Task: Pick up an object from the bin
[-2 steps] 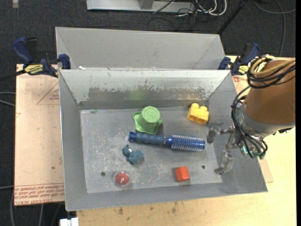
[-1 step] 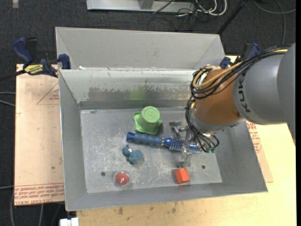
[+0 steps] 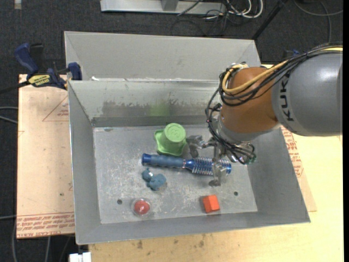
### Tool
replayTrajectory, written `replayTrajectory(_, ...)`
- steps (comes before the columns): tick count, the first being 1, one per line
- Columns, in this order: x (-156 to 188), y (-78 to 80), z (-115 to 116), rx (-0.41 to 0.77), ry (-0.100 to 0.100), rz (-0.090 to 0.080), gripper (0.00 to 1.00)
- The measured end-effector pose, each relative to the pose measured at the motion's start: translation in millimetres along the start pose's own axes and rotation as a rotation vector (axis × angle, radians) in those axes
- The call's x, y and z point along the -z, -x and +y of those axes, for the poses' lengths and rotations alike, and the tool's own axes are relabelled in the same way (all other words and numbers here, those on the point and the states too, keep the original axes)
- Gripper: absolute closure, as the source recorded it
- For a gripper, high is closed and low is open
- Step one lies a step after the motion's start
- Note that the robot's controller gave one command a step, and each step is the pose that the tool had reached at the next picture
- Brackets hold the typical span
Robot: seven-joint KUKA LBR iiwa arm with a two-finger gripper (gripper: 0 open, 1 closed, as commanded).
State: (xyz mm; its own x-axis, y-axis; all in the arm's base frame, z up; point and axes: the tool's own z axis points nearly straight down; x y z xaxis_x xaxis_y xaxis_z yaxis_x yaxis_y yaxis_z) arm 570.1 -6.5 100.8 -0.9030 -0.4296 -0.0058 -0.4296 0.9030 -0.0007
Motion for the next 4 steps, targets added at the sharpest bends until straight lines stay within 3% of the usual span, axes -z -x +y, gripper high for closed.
replayTrajectory(1,-0.8,-3.8,-5.1,-0.004,0.001,0.003,0.00)
replayTrajectory(2,-31.8,8.8,18.6,-0.070,0.003,0.004,0.00)
replayTrajectory(3,-31.7,9.4,18.9,-0.070,0.004,0.003,0.00)
replayTrajectory(4,-31.5,9.7,18.9,-0.070,0.003,0.002,1.00)
